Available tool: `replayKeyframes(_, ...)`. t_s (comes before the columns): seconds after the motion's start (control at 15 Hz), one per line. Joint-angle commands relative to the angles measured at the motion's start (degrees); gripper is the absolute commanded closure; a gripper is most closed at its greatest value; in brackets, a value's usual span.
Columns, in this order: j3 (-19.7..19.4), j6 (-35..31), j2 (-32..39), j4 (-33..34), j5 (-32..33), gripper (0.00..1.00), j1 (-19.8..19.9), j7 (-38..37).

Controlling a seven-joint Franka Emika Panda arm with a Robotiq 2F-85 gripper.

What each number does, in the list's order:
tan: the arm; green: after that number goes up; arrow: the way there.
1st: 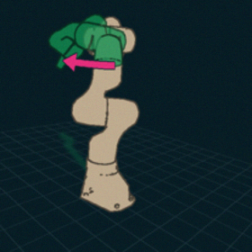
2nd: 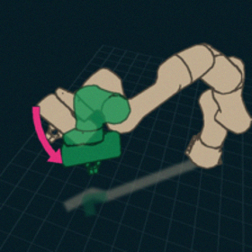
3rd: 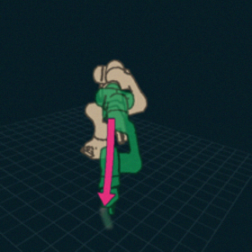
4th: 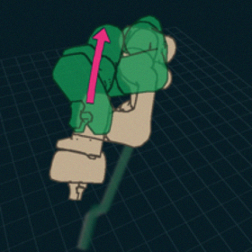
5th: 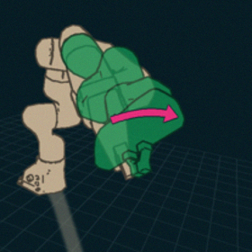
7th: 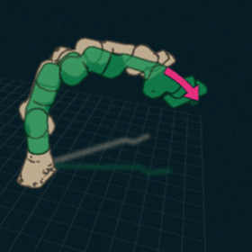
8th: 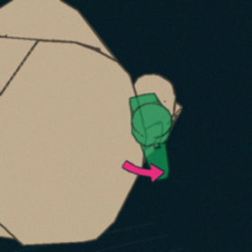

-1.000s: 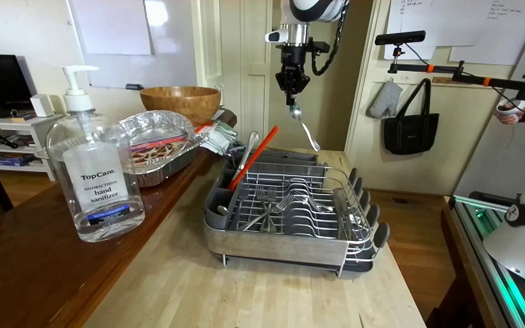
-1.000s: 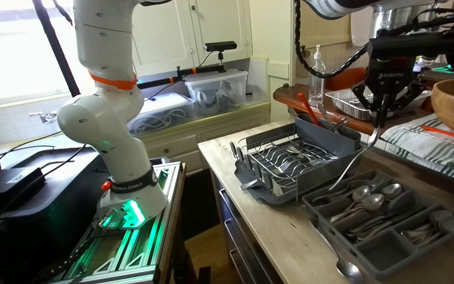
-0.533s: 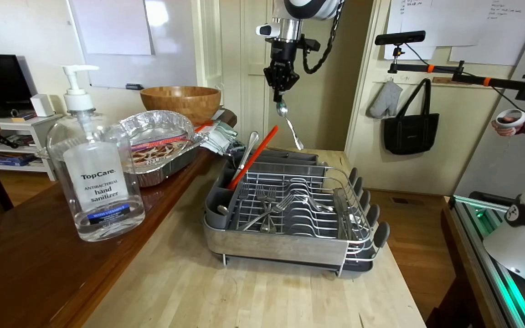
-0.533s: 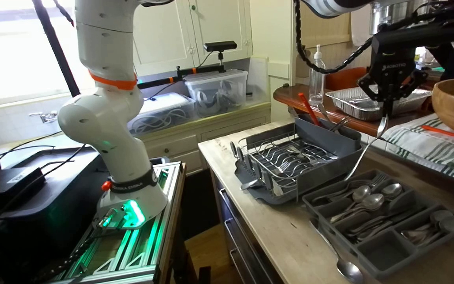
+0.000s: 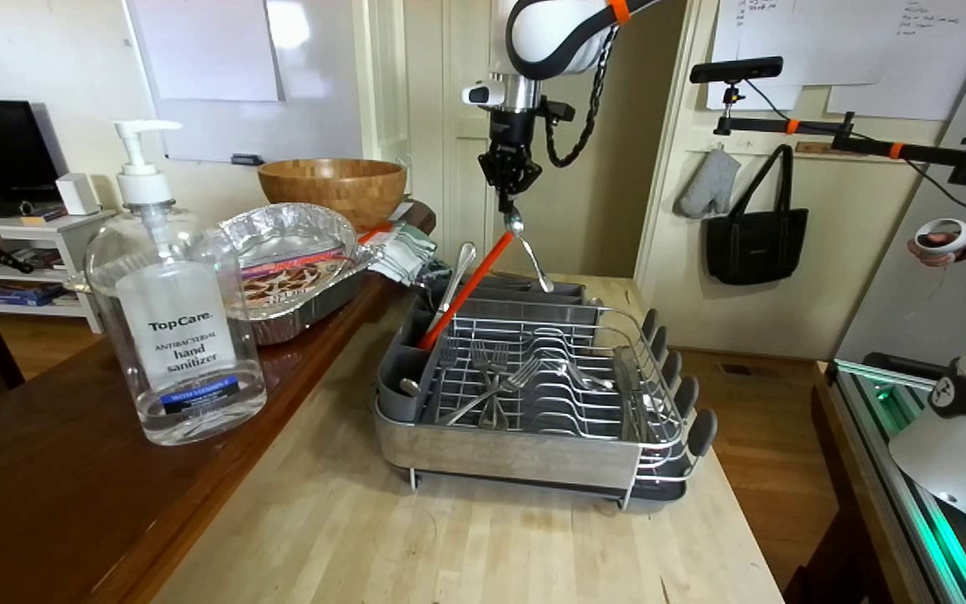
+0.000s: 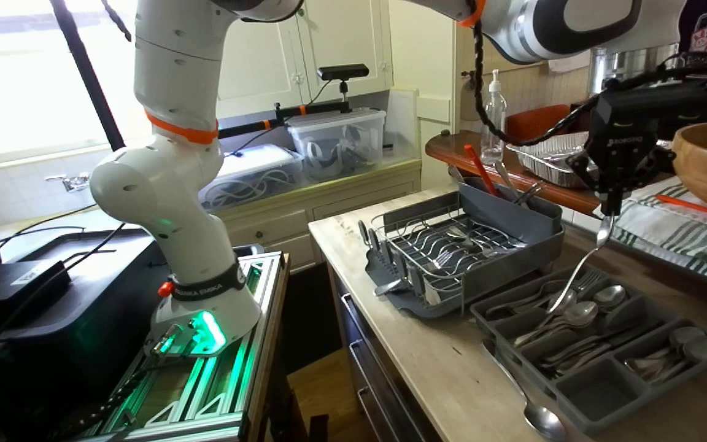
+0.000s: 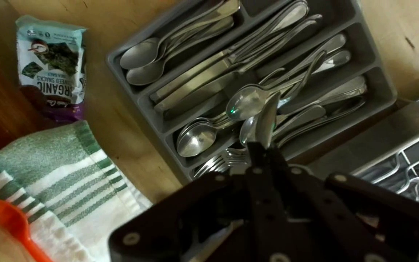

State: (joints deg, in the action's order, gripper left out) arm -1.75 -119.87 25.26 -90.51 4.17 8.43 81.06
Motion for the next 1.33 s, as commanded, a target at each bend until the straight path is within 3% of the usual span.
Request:
replayKeyframes(0.0,0.14,-0.2,3.0,2.27,1.79,0.99,0.14,0.21)
replayKeyframes(0.6,-0.21,0.45,4.71,3.35,2.17,0.99,-0.33,-3.54)
replayKeyframes(1.27,-0.13,6.88,5.94,5.11,5.06,0.99,-0.66,-3.98)
